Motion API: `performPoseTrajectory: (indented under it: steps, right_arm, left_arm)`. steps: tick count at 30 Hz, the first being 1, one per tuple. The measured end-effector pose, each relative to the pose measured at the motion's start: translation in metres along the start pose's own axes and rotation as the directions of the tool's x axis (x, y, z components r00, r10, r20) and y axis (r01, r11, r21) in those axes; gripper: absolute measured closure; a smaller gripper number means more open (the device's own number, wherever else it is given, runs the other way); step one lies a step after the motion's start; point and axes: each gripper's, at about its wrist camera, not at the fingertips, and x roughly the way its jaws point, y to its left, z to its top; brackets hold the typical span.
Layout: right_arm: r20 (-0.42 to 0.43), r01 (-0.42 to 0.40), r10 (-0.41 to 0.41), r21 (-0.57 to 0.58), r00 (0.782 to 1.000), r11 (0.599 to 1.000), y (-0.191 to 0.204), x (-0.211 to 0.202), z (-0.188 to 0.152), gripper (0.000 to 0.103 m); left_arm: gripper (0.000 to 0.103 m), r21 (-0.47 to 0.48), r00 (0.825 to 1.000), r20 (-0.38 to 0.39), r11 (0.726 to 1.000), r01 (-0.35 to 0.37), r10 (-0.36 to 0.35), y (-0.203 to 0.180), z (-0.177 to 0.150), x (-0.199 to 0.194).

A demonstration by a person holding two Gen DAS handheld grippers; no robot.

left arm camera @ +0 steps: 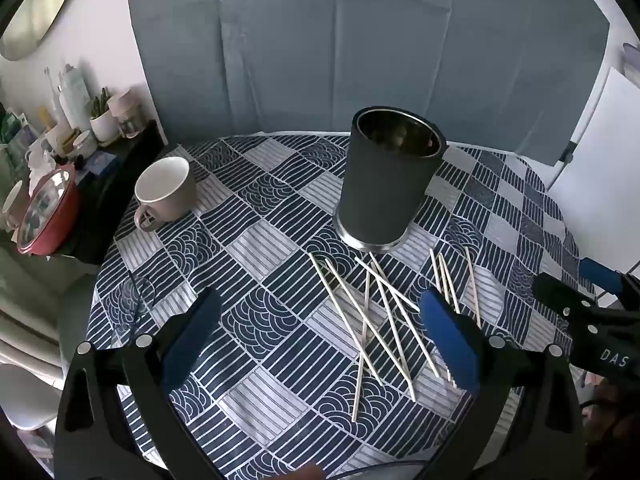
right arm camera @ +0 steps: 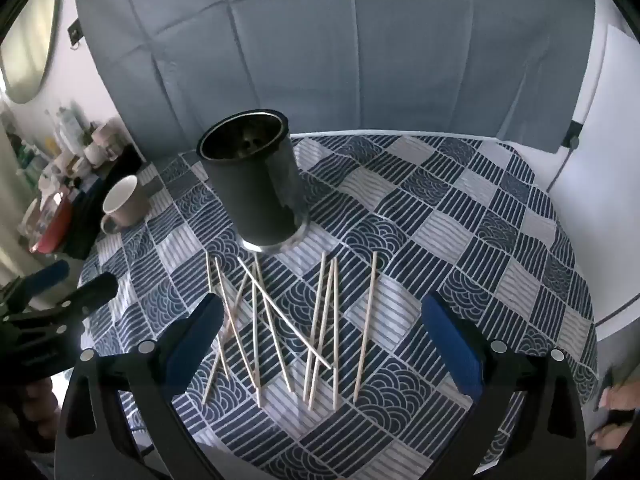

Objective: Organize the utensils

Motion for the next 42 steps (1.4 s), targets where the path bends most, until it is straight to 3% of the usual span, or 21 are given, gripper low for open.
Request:
performPoseTrajectory:
  steps: [12,42]
  right_arm:
    - [0.0,-0.003,0.003,-0.002,1.0,1.0,0.002,0.002,-0.003,0.008]
    - [-0.017,-0.001,0.001,-0.009,1.0,1.0,0.003,0.007,-0.001,0.008]
  left_arm:
    - [0.006,-0.006,1.0,-0.008,1.0,-0.002,0.002,-0.004,-0.012,0.005]
    - [0.006,-0.004,0.999,-0.04,1.0,0.006,-0.006,0.0,-0.003,0.01]
